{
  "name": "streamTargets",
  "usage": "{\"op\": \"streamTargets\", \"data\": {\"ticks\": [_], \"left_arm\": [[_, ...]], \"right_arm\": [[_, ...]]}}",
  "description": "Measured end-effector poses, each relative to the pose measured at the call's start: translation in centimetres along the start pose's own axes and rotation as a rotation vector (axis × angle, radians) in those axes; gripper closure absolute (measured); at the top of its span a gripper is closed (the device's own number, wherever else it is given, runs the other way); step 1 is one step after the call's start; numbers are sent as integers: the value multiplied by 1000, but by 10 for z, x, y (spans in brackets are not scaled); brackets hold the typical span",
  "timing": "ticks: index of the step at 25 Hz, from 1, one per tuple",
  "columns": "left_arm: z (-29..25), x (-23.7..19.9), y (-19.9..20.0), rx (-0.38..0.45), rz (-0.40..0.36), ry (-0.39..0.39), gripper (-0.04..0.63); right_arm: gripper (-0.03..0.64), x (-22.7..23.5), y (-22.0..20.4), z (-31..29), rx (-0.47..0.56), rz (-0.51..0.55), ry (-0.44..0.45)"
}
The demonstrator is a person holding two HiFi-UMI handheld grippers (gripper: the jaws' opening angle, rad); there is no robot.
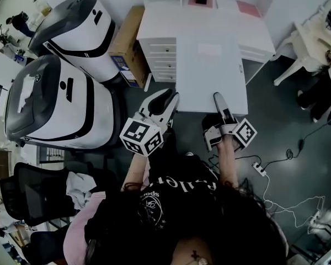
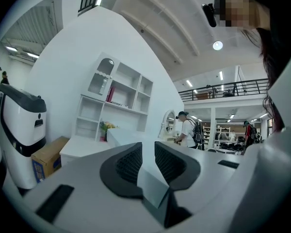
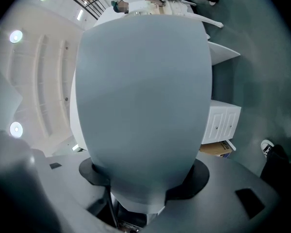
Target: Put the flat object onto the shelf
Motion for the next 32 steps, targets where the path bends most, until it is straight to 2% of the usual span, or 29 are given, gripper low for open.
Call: {"op": "streamTargets", "data": {"ticks": [11, 18, 22, 32], "left_arm": [[-38, -86, -5, -1, 49, 30, 505], [-90, -179, 12, 3, 67, 30, 505], [-115, -230, 30, 24, 47, 13, 505], [-141, -341, 46, -16, 25, -24, 505]], "right_arm": [[311, 24, -4, -81, -29, 5, -65], [311, 34, -5, -174, -42, 20, -123], [311, 34, -9, -229, -45, 28, -124], [310, 52, -45, -340, -34, 6, -145]]}}
Point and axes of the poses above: the fingertips, and each gripper's own axes: z backward along the fingers, x to its right, y out of its top, the point moved 6 cm from there along z, backward along the fingers, and after that the axes turned 5 degrees about x, right-handed, at the moved point
